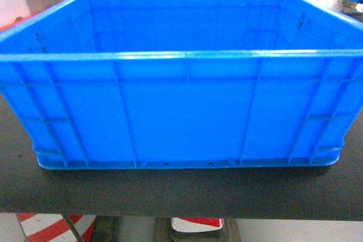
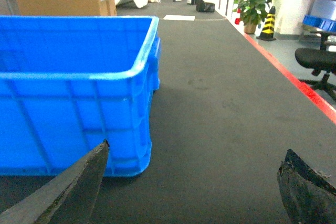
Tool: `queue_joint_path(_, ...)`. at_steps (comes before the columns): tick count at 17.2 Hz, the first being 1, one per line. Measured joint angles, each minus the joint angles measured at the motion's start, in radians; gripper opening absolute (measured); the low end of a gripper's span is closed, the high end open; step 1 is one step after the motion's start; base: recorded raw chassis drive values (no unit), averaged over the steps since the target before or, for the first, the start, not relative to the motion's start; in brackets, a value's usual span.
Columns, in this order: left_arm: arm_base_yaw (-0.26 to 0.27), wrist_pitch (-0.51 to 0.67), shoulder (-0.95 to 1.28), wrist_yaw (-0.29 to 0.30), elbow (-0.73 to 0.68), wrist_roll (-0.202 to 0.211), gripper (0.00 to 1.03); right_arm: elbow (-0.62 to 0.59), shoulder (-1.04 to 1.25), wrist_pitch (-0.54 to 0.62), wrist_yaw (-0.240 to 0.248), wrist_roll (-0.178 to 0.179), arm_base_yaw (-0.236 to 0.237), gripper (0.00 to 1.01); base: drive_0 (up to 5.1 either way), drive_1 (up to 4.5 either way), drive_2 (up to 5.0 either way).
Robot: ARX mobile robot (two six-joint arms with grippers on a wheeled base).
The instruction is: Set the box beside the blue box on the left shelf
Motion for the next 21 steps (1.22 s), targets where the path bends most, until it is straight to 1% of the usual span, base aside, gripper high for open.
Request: queue_joint_path(21, 0.000, 0.000, 0.000, -0.001, 0.000, -0.001, 0.98, 0.000, 0.000, 0.000, 0.000, -0.001, 0.000, 0.98, 0.0, 0.00, 0.0)
